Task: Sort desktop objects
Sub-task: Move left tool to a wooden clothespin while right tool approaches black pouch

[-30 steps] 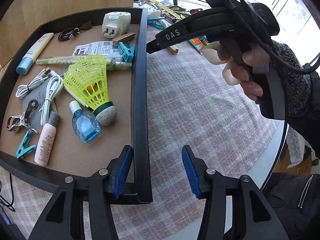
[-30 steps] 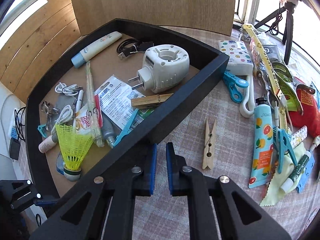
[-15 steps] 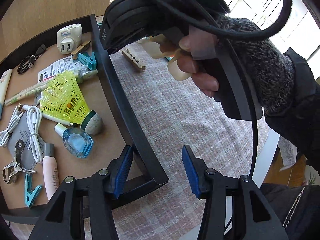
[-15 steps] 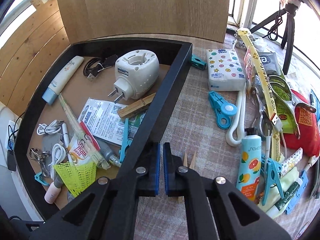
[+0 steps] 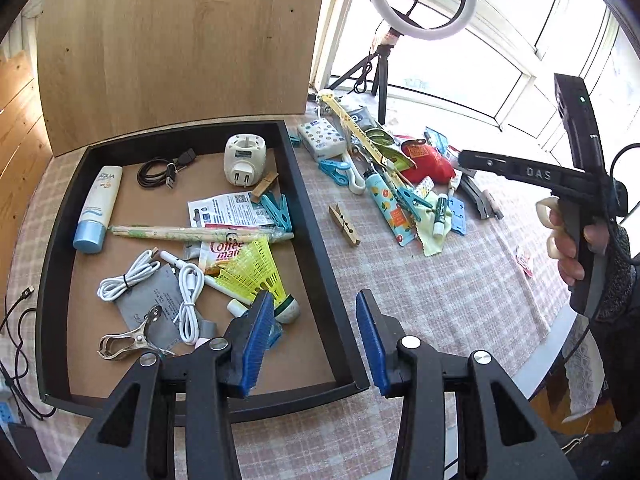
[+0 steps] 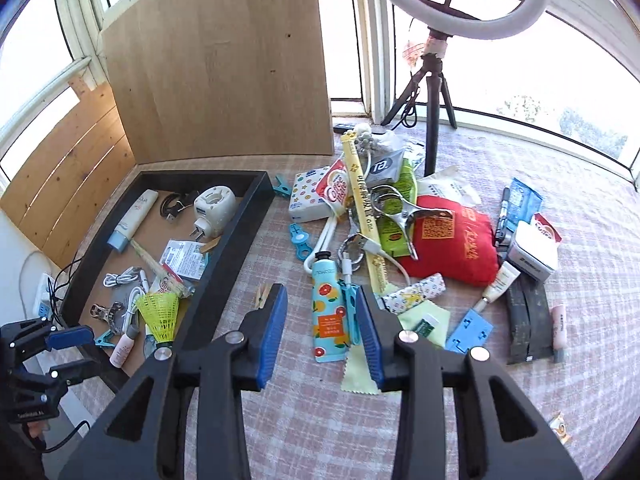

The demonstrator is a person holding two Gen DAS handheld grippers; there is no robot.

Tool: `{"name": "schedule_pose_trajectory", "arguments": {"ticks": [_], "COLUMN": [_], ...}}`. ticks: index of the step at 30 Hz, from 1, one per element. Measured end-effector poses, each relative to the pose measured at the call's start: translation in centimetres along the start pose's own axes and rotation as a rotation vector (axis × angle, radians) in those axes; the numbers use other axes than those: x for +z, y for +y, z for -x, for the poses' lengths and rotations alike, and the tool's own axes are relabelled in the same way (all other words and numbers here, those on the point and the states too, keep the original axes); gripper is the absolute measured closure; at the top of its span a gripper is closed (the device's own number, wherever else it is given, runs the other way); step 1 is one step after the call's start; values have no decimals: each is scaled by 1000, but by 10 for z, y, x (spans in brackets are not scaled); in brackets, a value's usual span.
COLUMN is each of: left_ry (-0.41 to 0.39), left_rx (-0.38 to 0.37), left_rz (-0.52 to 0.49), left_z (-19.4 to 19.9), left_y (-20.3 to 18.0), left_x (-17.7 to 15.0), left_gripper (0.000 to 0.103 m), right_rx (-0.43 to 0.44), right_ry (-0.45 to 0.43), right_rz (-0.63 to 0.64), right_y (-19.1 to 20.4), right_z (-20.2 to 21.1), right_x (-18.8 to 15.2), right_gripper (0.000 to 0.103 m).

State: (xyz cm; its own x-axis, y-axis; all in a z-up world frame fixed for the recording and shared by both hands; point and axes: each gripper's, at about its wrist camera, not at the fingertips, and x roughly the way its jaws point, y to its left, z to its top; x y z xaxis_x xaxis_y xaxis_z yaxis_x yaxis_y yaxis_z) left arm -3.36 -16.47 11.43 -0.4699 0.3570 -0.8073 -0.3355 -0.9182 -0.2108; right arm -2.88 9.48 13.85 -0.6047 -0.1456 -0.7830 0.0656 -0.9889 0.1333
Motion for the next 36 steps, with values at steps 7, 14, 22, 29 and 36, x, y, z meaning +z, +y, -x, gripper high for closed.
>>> {"name": "schedule_pose_trajectory", "arguments": {"ticks": [7, 14, 22, 29, 36], "left_ry": [-48, -13, 86, 180, 209], "left_rx": [-1, 27, 89, 105, 68], "left_rz": [87, 95, 59, 28, 33], "left_z": [-7, -50, -107, -158, -182], "left_y": [-40, -97, -118, -111, -104], "left_x": [32, 49, 53, 62, 71], "left_gripper": [63, 63, 63, 63, 61], "right_rx": [-72, -39, -46, -29, 19], "right_ry": [-66, -53, -9, 64, 171], "right_rz": [-69, -97, -77, -124, -98], "right_y": [-113, -180, -186, -196, -162], "right_z": [62, 62, 26, -5, -54], "right_x": [7, 2, -16, -31, -31], "right_gripper": [67, 67, 67, 67, 66]}}
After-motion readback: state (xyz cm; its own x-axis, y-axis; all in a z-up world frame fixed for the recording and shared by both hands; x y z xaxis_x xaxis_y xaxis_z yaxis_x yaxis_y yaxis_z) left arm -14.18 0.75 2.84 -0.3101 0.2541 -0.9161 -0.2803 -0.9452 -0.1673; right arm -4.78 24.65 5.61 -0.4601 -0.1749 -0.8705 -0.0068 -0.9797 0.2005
